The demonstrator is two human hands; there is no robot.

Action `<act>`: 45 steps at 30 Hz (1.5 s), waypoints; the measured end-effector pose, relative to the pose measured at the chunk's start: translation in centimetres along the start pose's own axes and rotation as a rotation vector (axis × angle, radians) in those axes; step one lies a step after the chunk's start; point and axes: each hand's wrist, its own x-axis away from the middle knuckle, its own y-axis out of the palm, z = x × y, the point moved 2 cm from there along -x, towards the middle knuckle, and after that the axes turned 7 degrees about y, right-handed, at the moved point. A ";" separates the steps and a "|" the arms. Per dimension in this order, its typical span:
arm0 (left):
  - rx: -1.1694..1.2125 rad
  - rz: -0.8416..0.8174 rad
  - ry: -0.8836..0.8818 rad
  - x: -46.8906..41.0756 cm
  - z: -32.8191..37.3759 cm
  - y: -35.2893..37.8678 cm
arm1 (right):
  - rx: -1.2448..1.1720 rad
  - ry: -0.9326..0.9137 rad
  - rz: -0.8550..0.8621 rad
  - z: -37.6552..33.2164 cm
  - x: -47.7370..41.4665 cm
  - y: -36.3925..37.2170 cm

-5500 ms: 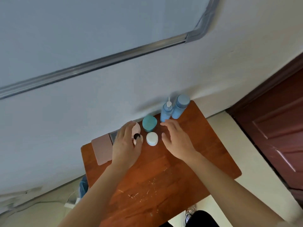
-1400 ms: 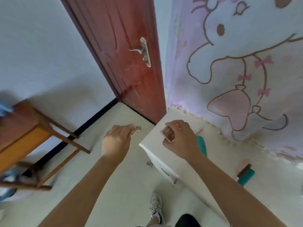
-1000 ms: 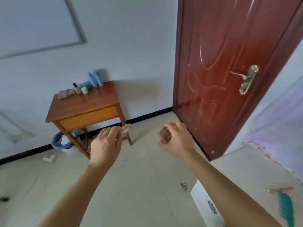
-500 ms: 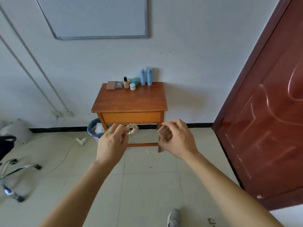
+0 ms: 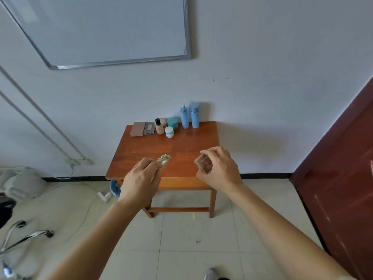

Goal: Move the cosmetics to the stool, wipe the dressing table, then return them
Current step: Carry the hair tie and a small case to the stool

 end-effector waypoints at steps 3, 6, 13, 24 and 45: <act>-0.012 -0.069 -0.066 -2.1 -3.1 1.3 | -0.013 -0.022 -0.050 -0.6 -4.4 2.5; -0.023 -0.132 -0.132 -3.8 -7.1 3.1 | 0.000 -0.075 -0.120 -1.4 -8.1 5.8; -0.021 -0.330 -0.223 -6.5 -17.4 8.7 | 0.036 -0.036 -0.234 -2.5 -14.9 13.1; 0.072 -0.658 -0.160 -13.0 -37.6 18.8 | 0.086 0.228 -0.390 -6.5 -26.2 27.8; -0.011 -0.752 0.067 -13.5 -42.7 24.8 | 0.217 0.493 -0.265 -5.8 -26.1 33.8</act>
